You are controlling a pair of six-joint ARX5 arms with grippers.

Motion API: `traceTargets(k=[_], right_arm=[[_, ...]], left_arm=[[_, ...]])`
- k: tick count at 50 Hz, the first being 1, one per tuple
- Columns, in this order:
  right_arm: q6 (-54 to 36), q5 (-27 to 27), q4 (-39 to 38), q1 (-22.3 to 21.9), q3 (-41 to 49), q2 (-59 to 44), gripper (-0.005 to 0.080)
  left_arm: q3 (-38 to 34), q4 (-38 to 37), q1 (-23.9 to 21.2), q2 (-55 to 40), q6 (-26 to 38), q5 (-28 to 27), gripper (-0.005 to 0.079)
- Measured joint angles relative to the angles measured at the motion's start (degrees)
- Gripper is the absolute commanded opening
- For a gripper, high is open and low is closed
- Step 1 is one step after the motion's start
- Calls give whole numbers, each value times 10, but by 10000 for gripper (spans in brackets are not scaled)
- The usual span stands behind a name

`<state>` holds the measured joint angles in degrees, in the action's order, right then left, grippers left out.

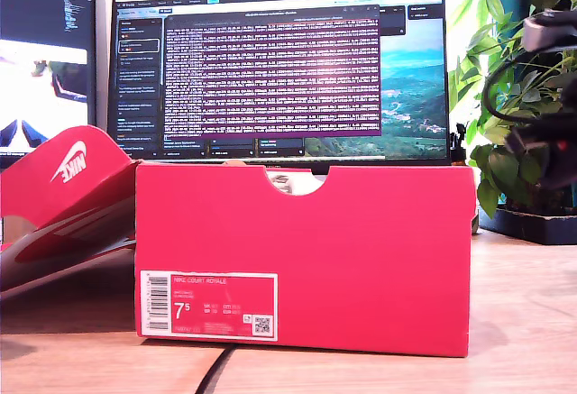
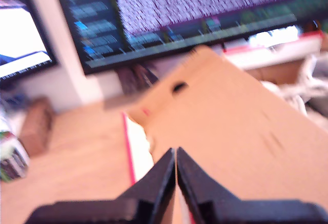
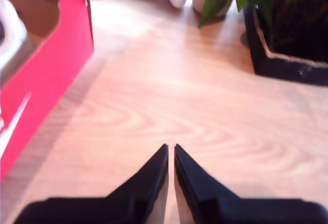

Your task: Pack the white shoes by picking the first shoe and placing it inside the red shoebox, left side, then picking and rotating the second shoe and placing it in the shoebox

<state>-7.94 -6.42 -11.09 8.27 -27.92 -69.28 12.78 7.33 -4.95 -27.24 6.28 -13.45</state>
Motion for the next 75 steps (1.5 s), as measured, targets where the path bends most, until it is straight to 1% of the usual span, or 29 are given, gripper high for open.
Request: traceTargets(k=[10, 17, 24, 29, 35, 47, 53, 55, 60, 66, 75], right_arm=[[3, 0, -22, -35, 41, 82, -10], [19, 1, -56, -50, 62, 143, -10], [28, 4, -97, -56, 129, 196, -10], [32, 6, -116, -56, 184, 230, -10], [36, 25, -120, -56, 229, 276, -10], [37, 33, -100, -56, 255, 355, -10], [36, 42, -62, -56, 265, 395, -10], [35, 44, -51, -56, 266, 408, -10], [35, 44, -43, -56, 266, 439, -10], [35, 44, -31, -56, 266, 492, -10], [37, 44, 9, -56, 266, 591, -10]], left_arm=[[-14, 3, 19, 33, -4, -1, -19], [-47, 35, 25, 37, -15, -1, -19], [-87, 35, 25, 56, -16, -3, -19], [-92, 30, 25, 72, -17, -7, -19], [-92, 19, 25, 107, -21, -10, -19], [-97, -22, 30, 186, -30, -10, -19], [-122, -32, 31, 234, -50, -11, -19], [-125, -50, 32, 247, -58, -10, -19], [-125, -60, 32, 276, -60, -10, -19], [-125, -60, 33, 275, -60, -11, -19], [-125, -55, 35, 275, -61, -10, -19]])
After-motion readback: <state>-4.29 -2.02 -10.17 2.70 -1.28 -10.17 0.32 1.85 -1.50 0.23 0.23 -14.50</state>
